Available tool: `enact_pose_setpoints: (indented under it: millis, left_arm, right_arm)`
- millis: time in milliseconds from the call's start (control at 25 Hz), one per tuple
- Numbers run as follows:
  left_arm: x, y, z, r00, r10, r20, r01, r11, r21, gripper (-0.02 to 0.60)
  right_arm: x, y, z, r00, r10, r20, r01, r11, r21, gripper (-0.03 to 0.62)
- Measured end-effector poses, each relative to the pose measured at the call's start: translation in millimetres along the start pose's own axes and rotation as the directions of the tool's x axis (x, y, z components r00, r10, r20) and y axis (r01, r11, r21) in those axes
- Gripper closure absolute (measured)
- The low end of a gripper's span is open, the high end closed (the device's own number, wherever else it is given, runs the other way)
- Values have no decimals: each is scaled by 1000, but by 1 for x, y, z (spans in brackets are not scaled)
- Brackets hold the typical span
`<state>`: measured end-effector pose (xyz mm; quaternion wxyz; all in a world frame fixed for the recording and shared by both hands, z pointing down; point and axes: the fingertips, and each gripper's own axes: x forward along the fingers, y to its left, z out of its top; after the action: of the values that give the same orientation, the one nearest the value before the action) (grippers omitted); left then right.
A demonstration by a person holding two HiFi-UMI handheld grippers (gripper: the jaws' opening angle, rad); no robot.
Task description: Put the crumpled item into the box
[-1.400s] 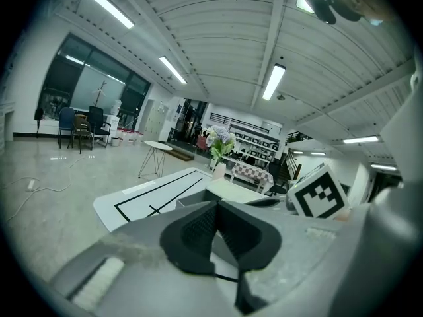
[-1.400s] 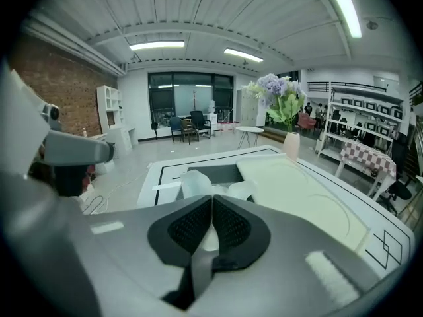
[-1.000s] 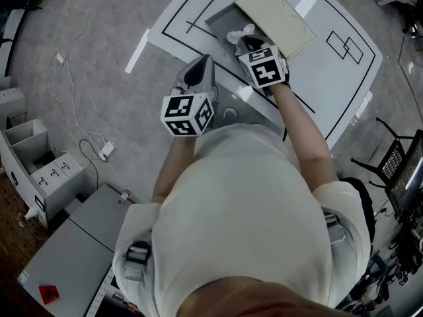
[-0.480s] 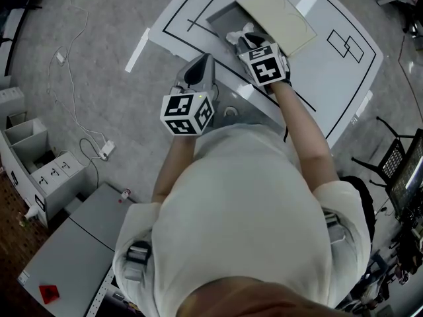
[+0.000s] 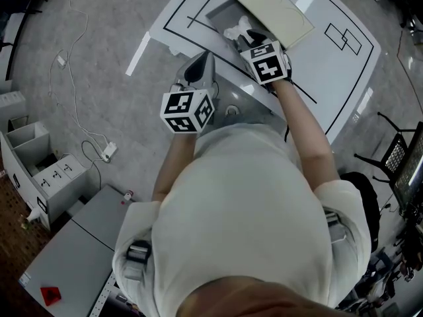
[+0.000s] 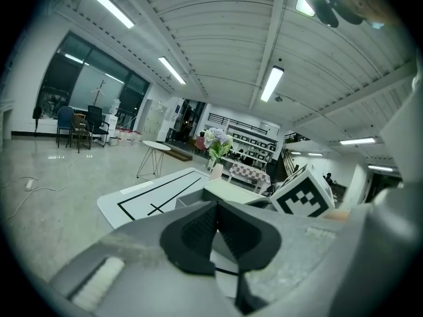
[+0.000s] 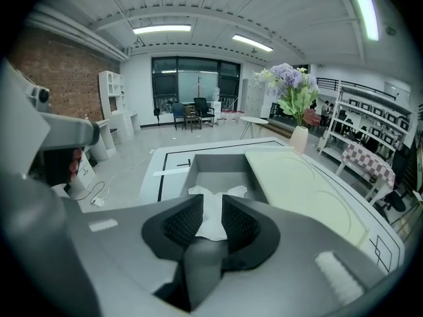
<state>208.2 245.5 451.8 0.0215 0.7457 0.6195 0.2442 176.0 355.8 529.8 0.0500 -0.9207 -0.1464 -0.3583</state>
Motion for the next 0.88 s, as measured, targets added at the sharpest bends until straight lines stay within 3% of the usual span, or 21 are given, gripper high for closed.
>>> enact_pose_setpoints:
  millis: [480, 880]
  left_arm:
    - [-38, -13, -1, 999, -37, 10, 37, 999, 23, 580]
    - [-81, -22, -10, 997, -79, 10, 79, 996, 39, 580]
  right_arm:
    - [-53, 26, 13, 992, -60, 110, 58, 998, 21, 507]
    - [-114, 76, 23, 967, -100, 233, 86, 994, 68, 519]
